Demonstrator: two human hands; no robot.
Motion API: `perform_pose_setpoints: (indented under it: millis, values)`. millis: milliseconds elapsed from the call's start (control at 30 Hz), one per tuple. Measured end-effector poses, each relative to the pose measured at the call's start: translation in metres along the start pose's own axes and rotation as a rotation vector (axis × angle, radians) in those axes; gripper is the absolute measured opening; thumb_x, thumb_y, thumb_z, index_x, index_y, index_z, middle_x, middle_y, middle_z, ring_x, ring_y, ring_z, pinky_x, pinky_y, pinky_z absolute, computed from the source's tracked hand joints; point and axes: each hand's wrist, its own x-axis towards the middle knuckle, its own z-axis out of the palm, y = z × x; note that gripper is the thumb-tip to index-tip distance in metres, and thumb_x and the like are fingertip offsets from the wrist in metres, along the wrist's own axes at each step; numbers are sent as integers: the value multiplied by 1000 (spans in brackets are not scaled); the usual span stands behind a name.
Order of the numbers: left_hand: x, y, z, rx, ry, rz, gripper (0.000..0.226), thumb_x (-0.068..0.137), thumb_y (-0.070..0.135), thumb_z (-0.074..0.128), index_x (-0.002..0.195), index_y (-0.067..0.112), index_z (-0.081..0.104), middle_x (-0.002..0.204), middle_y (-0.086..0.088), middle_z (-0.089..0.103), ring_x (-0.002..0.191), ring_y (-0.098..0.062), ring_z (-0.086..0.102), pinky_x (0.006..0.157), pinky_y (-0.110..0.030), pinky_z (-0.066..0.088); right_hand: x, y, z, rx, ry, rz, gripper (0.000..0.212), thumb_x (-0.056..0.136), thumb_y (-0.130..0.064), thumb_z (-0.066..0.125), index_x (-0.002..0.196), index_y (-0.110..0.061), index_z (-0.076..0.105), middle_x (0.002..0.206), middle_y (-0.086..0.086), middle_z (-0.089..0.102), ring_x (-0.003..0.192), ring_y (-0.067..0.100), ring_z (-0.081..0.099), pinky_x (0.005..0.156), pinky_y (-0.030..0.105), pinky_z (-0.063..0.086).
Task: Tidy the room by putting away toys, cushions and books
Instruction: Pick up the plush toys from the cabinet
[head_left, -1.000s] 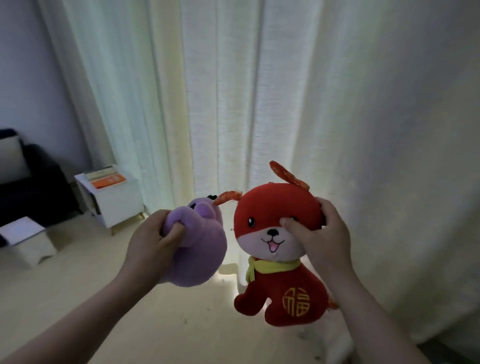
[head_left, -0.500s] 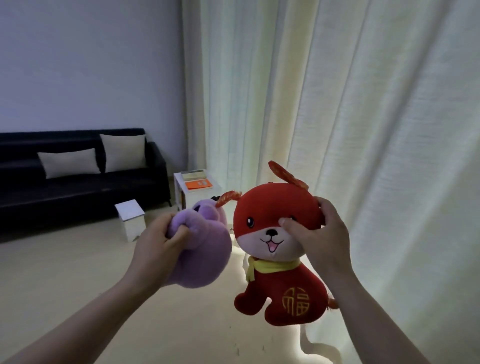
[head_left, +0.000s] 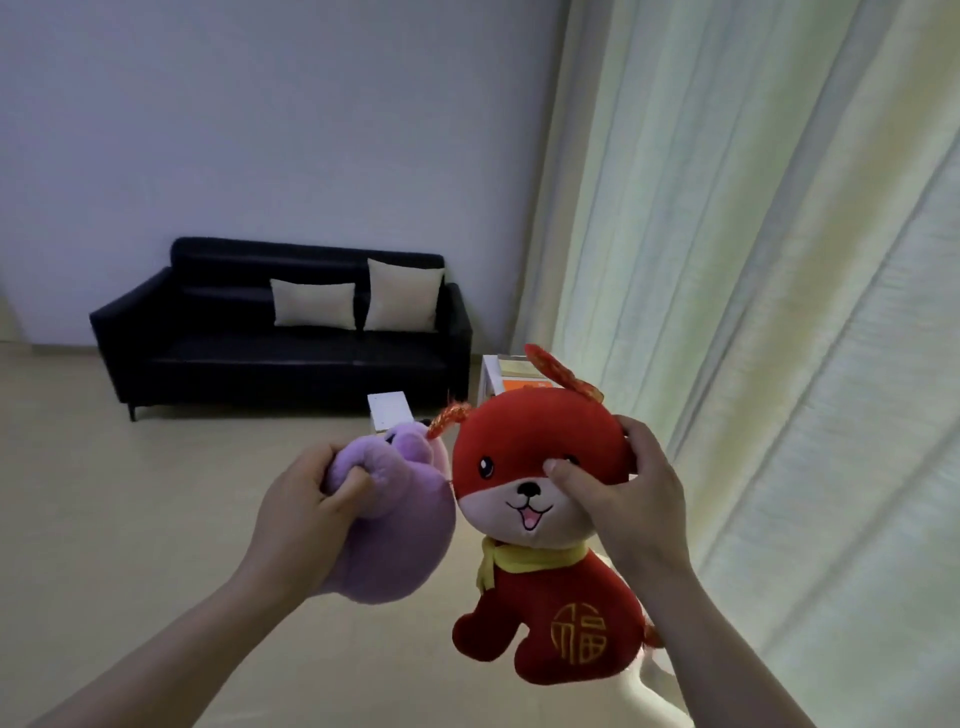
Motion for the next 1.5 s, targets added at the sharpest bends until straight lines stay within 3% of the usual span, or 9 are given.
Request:
perform_pose_setpoints:
  millis: [67, 167, 433, 733, 867, 1067, 1200, 1333, 1500]
  values:
    - [29, -23, -15, -12, 63, -38, 3, 78, 21, 61, 78, 22, 64, 70, 5, 67, 63, -4, 59, 55, -22, 42, 21, -1, 44, 3, -45, -3, 58, 59, -50, 79, 111, -36, 57, 103, -14, 64, 92, 8, 62, 80, 37, 56]
    - [72, -48, -35, -2, 114, -79, 15, 85, 7, 58, 79, 20, 64, 73, 2, 67, 70, -13, 61, 57, -26, 42, 47, -3, 102, 3, -77, 2, 63, 54, -58, 76, 111, -39, 56, 104, -14, 63, 97, 13, 61, 82, 42, 56]
    - [201, -102, -115, 35, 122, -108, 16, 84, 8, 59, 83, 22, 65, 78, 2, 69, 75, -14, 64, 58, -27, 46, 121, -33, 254, -17, -108, 33, 78, 48, -67, 71, 117, -37, 54, 109, -11, 64, 99, 15, 63, 85, 44, 55]
    - [319, -161, -164, 36, 176, -169, 18, 84, 8, 57, 82, 24, 64, 79, 5, 68, 75, -11, 62, 59, -25, 43, 195, -44, 380, 5, -159, 1, 53, 65, -39, 84, 110, -31, 58, 103, -8, 65, 93, 14, 62, 79, 35, 54]
    - [377, -187, -177, 73, 218, -210, 18, 83, 10, 56, 81, 25, 66, 77, 4, 69, 75, -11, 64, 62, -31, 50, 238, -40, 433, 16, -162, -21, 56, 65, -40, 84, 113, -32, 55, 106, -10, 62, 94, 11, 59, 79, 33, 52]
    - [477, -222, -190, 63, 276, -308, 14, 82, 12, 57, 85, 22, 65, 80, 2, 69, 77, -16, 65, 59, -29, 45, 319, -34, 512, 74, -176, -41, 50, 66, -36, 84, 107, -32, 57, 99, -13, 62, 89, 6, 59, 73, 27, 48]
    - [551, -239, -205, 71, 324, -333, 14, 82, 14, 57, 89, 23, 65, 82, 2, 69, 77, -15, 63, 58, -28, 43, 383, -39, 580, 88, -228, -63, 51, 66, -38, 84, 107, -36, 53, 102, -14, 59, 92, 8, 58, 77, 32, 50]
    - [597, -254, -213, 44, 343, -354, 17, 74, 26, 58, 89, 25, 65, 81, 3, 69, 75, -13, 63, 57, -27, 43, 419, -40, 627, 85, -278, -71, 52, 67, -39, 83, 111, -33, 55, 103, -13, 61, 91, 5, 58, 75, 29, 49]
    - [678, -293, -234, 33, 391, -382, 8, 80, 14, 58, 84, 20, 63, 76, -2, 67, 73, -19, 64, 55, -27, 44, 473, -43, 709, 85, -310, -81, 55, 68, -40, 82, 115, -31, 55, 104, -14, 61, 91, 4, 59, 75, 29, 52]
